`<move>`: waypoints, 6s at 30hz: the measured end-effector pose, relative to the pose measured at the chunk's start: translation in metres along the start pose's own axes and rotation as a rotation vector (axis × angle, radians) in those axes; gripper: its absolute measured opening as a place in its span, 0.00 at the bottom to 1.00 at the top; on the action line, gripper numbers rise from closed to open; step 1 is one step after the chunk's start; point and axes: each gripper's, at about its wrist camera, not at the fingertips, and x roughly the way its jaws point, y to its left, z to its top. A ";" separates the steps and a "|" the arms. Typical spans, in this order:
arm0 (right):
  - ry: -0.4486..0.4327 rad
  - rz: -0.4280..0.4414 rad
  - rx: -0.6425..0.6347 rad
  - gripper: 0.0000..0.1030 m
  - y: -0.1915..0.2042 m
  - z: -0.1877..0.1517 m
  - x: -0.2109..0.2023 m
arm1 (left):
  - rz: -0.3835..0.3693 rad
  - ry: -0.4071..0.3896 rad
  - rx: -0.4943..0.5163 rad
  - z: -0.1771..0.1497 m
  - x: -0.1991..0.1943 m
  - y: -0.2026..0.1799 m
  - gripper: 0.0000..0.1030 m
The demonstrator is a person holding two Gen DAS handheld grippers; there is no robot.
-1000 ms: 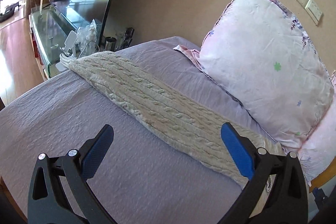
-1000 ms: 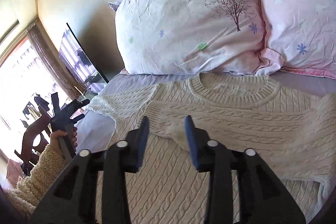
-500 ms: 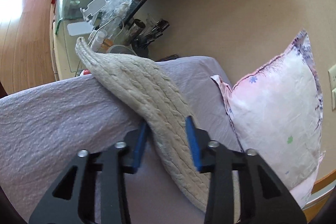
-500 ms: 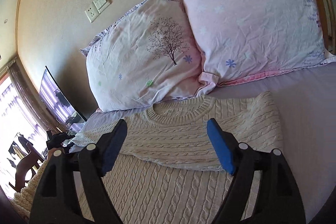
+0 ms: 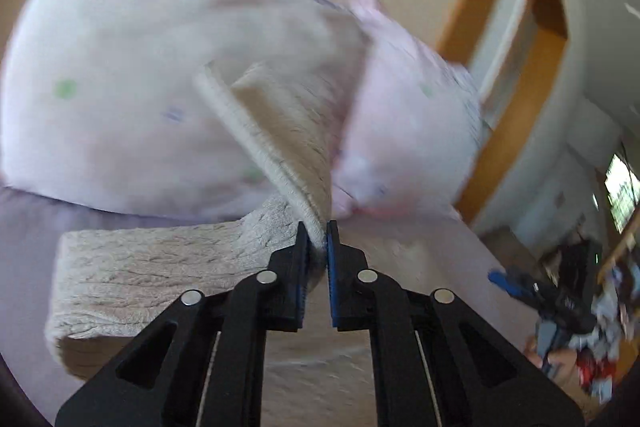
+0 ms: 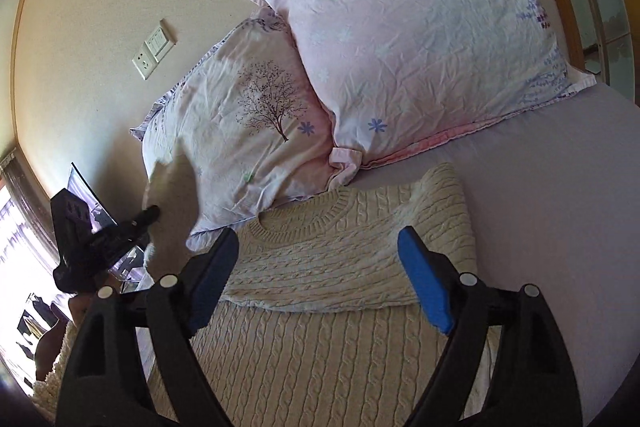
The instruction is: Fold small clothes
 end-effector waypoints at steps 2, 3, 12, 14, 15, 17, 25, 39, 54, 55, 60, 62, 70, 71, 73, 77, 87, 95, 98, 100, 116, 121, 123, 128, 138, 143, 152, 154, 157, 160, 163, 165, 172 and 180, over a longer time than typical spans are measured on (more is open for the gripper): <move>0.016 -0.015 0.030 0.79 -0.008 -0.004 -0.003 | -0.040 0.121 0.109 -0.024 0.045 -0.045 0.41; 0.021 -0.018 0.044 0.79 -0.012 -0.006 -0.007 | -0.039 0.147 0.135 -0.032 0.054 -0.055 0.51; 0.195 -0.103 0.138 0.79 -0.080 -0.052 -0.055 | 0.230 0.107 -0.108 -0.084 -0.081 0.045 0.89; 0.241 -0.086 0.178 0.73 -0.091 -0.072 -0.061 | 0.238 0.135 -0.227 -0.112 -0.113 0.071 0.89; 0.260 -0.078 0.189 0.68 -0.094 -0.080 -0.063 | 0.230 0.151 -0.279 -0.125 -0.123 0.081 0.88; 0.276 -0.050 0.189 0.66 -0.094 -0.094 -0.068 | 0.204 0.168 -0.331 -0.148 -0.133 0.091 0.88; 0.406 0.198 0.202 0.38 -0.078 -0.137 -0.086 | -0.036 0.129 -0.393 -0.208 -0.167 0.072 0.62; 0.488 0.332 0.130 0.07 -0.061 -0.181 -0.097 | -0.142 0.182 -0.419 -0.272 -0.159 0.044 0.24; 0.069 0.293 -0.002 0.07 -0.014 0.055 0.027 | 0.041 -0.068 -0.456 -0.042 -0.073 0.130 0.08; 0.071 0.242 0.029 0.07 -0.022 0.065 0.052 | 0.076 -0.059 -0.466 -0.028 -0.050 0.143 0.08; 0.175 -0.010 0.225 0.11 -0.079 0.071 0.152 | 0.185 0.048 -0.514 -0.010 0.030 0.186 0.08; 0.222 -0.040 0.278 0.24 -0.091 0.057 0.165 | 0.167 0.064 -0.536 -0.013 0.036 0.191 0.08; -0.027 0.125 0.137 0.98 -0.068 0.060 0.103 | 0.110 -0.017 -0.593 -0.024 -0.029 0.199 0.99; -0.031 0.132 0.138 0.98 -0.069 0.058 0.100 | 0.105 0.009 -0.608 -0.029 -0.029 0.204 0.99; -0.009 0.137 0.164 0.98 -0.075 0.056 0.102 | 0.096 0.078 -0.632 -0.039 -0.024 0.211 0.84; 0.022 0.153 0.235 0.98 -0.086 0.055 0.108 | 0.054 0.163 -0.635 -0.054 -0.010 0.212 0.66; -0.014 0.255 0.278 0.98 -0.087 0.067 0.093 | -0.118 0.151 -0.739 -0.052 0.015 0.179 0.24; -0.135 0.227 0.255 0.98 -0.103 0.086 0.048 | -0.468 0.119 -0.615 0.011 0.097 0.017 0.24; -0.091 0.172 0.242 0.98 -0.119 0.090 0.049 | -0.578 0.267 -0.680 -0.001 0.184 -0.035 0.31; -0.035 0.169 0.285 0.98 -0.133 0.091 0.054 | -0.646 0.359 -0.717 -0.009 0.219 -0.052 0.32; 0.437 0.106 0.351 0.71 -0.142 0.044 0.128 | -0.005 0.368 -0.340 -0.030 0.163 0.005 0.94; 0.431 0.217 0.473 0.37 -0.155 0.033 0.134 | -0.054 0.297 -0.385 -0.038 0.169 0.006 0.68; 0.421 0.268 0.502 0.35 -0.154 0.030 0.134 | -0.099 0.278 -0.373 -0.037 0.158 0.012 0.46; 0.518 0.483 0.452 0.33 -0.105 0.015 0.152 | -0.105 0.224 -0.238 -0.032 0.091 0.021 0.39; 0.367 0.250 0.161 0.66 -0.033 0.022 0.129 | 0.176 0.119 -0.070 -0.038 0.013 0.035 0.50; 0.477 0.199 0.078 0.10 -0.011 0.002 0.150 | 0.080 0.076 0.059 -0.042 0.017 -0.019 0.70; 0.325 -0.188 0.021 0.13 -0.025 -0.004 0.125 | 0.052 0.184 0.129 -0.075 0.053 -0.042 0.61; 0.274 -0.196 -0.008 0.23 -0.012 -0.005 0.106 | 0.075 0.165 0.124 -0.077 0.044 -0.045 0.62; 0.207 -0.215 -0.067 0.92 0.004 -0.012 0.059 | 0.103 0.123 0.086 -0.081 0.018 -0.045 0.75; 0.221 -0.138 -0.124 0.98 0.017 -0.032 0.016 | 0.287 0.064 0.073 -0.096 -0.014 -0.044 0.99; 0.299 -0.187 -0.189 0.98 0.029 -0.060 -0.003 | 0.423 0.077 0.052 -0.112 -0.028 -0.038 0.99; 0.339 -0.253 -0.243 0.98 0.035 -0.081 0.000 | 0.471 0.120 0.008 -0.122 -0.028 -0.031 0.99; 0.445 -0.411 -0.320 0.98 0.044 -0.124 0.046 | 0.587 0.235 -0.020 -0.138 -0.006 -0.019 0.99; 0.405 -0.443 -0.334 0.98 0.049 -0.131 0.050 | 0.600 0.296 -0.052 -0.149 0.008 -0.024 0.99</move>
